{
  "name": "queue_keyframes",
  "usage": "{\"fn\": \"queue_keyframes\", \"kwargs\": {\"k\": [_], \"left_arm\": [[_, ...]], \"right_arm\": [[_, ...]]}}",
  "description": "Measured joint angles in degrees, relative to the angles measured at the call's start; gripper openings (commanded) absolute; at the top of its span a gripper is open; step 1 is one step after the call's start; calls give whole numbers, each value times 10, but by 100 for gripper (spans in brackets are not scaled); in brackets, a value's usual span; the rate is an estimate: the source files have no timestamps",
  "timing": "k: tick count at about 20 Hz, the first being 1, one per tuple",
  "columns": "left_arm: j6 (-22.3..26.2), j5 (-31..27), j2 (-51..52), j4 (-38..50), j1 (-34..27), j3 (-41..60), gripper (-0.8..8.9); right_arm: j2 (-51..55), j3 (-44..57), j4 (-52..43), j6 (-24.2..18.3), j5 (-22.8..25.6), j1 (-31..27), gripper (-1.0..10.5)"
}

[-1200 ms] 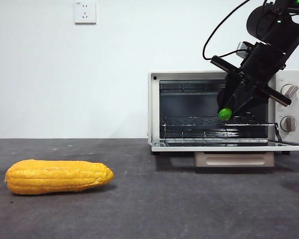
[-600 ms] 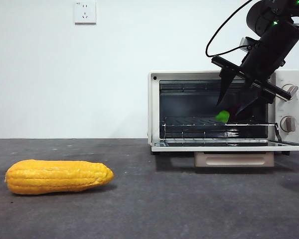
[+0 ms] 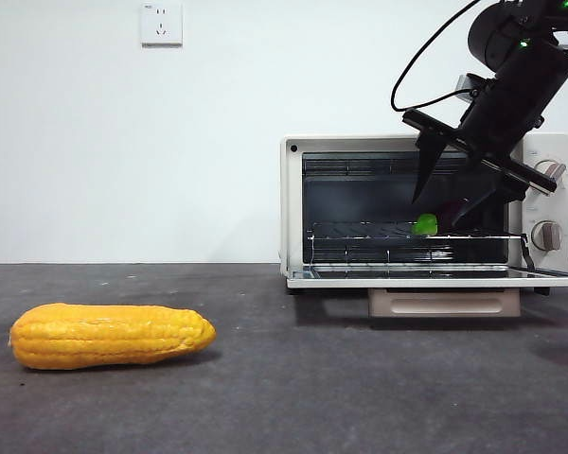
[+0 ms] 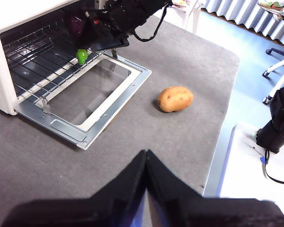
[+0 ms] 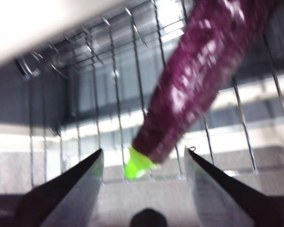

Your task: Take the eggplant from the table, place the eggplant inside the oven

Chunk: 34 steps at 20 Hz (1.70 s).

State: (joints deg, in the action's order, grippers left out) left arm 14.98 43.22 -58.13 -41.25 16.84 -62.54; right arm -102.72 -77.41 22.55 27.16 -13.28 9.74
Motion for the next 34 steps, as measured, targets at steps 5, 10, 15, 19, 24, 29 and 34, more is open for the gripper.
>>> {"fn": "queue_keyframes", "kwargs": {"k": [5,10,15,19,24,29,34], "left_arm": [[0,0,0,0,0,0,-6],[0,0,-1,0,0,0,-5],[0,0,-14,2,0,0,-5],[0,0,-25,9,0,0,-5],[0,-2,-47,36,0,0,-5],[0,-2,-73,46,0,0,-5],[0,-2,-104,57,0,0,-5]], "right_arm": [[8,0,31,-20,-2,0,289],[96,0,108,-74,-2,0,289],[214,0,205,-149,-27,0,287],[324,0,262,-183,-54,0,284],[439,0,339,-208,-54,3,280],[501,-1,374,-210,-70,3,277],[546,-1,425,-219,-78,3,-11]]}}
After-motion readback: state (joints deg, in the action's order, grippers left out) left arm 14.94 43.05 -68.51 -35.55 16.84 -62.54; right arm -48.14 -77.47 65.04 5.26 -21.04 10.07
